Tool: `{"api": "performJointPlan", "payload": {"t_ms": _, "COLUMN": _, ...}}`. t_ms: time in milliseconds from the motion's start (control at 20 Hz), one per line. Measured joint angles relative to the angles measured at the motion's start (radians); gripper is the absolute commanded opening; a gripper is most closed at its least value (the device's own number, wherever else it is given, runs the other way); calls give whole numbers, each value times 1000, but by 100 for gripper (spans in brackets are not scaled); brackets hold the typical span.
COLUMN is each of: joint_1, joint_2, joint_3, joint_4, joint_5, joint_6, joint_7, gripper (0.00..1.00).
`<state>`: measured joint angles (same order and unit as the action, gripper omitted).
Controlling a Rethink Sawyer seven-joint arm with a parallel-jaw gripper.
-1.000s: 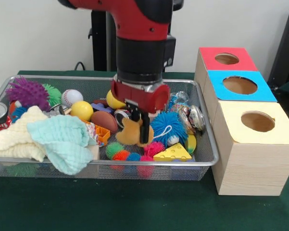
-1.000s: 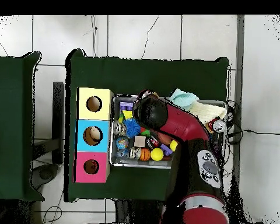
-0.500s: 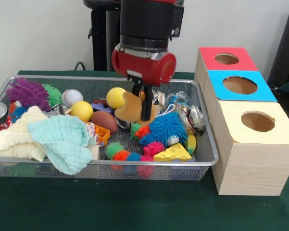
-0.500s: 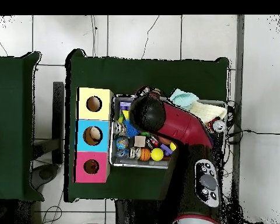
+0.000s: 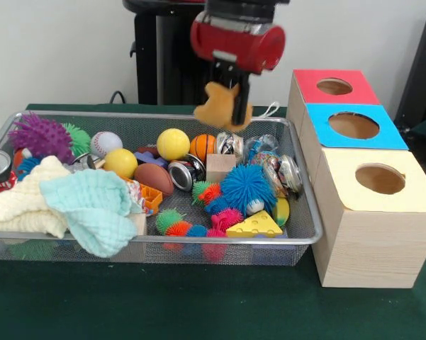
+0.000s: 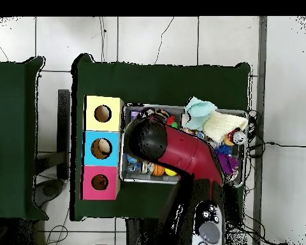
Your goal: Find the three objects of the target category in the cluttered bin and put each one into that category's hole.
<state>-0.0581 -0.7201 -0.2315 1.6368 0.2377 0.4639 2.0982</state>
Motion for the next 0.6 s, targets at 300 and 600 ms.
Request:
{"api": "performJointPlan", "payload": {"t_ms": 300, "joint_1": 100, "joint_2": -71, "joint_3": -74, "joint_4": 58, "joint_5": 27, "joint_6": 114, "joint_7": 14, "gripper": 0}}
{"api": "performJointPlan", "payload": {"t_ms": 600, "joint_1": 182, "joint_2": -124, "joint_3": -142, "joint_4": 101, "joint_5": 51, "joint_6": 161, "joint_7": 75, "gripper": 0}}
